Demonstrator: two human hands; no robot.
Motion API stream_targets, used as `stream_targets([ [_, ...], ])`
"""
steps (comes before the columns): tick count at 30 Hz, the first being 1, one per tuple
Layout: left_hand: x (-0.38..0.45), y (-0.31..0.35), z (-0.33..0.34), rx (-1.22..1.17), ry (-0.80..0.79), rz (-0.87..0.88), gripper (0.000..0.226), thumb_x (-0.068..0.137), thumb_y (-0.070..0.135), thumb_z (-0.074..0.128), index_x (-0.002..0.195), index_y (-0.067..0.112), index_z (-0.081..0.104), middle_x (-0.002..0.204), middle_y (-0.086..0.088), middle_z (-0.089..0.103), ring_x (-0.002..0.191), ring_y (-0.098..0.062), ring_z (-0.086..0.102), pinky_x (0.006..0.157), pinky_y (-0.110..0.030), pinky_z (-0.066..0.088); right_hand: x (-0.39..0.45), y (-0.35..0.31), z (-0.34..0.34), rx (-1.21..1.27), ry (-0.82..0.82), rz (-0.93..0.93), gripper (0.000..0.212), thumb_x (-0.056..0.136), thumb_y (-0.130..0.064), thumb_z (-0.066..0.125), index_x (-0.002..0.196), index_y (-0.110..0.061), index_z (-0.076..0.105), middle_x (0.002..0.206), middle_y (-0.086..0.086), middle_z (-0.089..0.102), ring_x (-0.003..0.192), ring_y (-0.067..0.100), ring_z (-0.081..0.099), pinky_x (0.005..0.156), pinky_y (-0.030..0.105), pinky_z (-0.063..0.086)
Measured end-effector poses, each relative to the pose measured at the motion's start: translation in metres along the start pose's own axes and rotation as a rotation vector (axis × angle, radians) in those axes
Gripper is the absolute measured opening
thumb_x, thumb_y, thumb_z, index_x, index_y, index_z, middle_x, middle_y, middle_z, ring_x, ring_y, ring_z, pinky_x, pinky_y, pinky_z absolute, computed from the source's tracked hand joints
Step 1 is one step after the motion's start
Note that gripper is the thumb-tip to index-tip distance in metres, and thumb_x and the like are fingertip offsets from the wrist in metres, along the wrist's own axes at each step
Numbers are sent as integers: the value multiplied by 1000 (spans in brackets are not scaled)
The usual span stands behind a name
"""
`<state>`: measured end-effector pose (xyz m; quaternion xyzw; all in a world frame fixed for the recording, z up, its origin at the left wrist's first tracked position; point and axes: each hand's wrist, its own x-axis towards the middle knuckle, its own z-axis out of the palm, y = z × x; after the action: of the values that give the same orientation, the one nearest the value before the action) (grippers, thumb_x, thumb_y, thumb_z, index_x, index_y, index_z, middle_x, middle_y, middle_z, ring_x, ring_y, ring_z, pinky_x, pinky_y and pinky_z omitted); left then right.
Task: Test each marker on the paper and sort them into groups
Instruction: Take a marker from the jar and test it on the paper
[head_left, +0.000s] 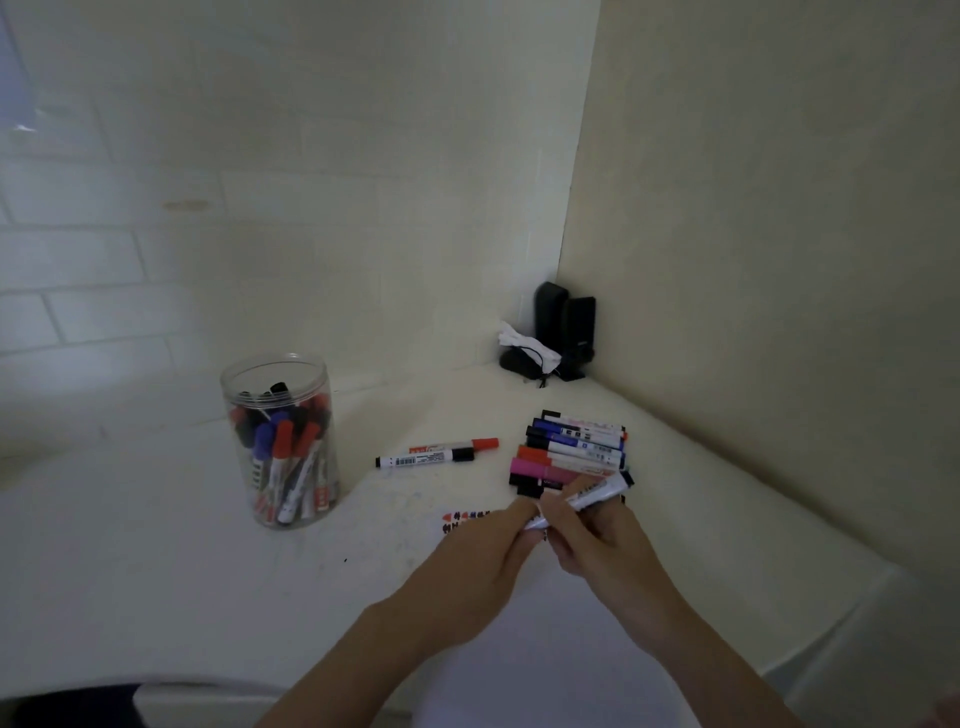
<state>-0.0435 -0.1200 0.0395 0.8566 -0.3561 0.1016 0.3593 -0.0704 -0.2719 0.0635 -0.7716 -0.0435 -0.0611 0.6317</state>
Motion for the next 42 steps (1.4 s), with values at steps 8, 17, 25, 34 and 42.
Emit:
stream_targets([
  [8,-3,-9,-6,-228,-33,-39,10,99,33,48,109,32,47,59,8,41,48,-7,34,49,-16,28,0,2,-9,96,-26,-4,28,95,-26,57,80,-2,60,56,-3,49,51,9,40,50,20,33],
  [17,0,-47,8,16,-1,-271,39,87,46,62,120,35,45,94,13,46,84,-1,45,70,-10,35,18,42,-60,256,302,181,13,91,-21,65,96,-11,71,80,11,69,69,15,60,55,24,44],
  [25,42,-62,54,332,-126,-82,51,85,67,46,126,38,51,97,5,34,90,-12,33,78,-29,34,50,76,-59,-131,313,103,14,91,-21,65,82,-11,67,62,5,66,50,12,56,42,20,42],
  [34,39,-83,70,327,42,-28,45,85,67,40,111,39,63,84,7,42,78,-10,37,69,-29,33,50,103,-53,-355,400,84,18,88,-26,69,75,-14,65,60,0,66,48,4,59,46,12,44],
  [42,38,-83,71,315,47,-35,44,85,66,43,112,38,63,83,7,43,78,-12,40,69,-31,37,51,106,-52,-386,379,87,13,88,-27,68,81,-16,66,67,-4,67,55,-1,61,51,10,46],
])
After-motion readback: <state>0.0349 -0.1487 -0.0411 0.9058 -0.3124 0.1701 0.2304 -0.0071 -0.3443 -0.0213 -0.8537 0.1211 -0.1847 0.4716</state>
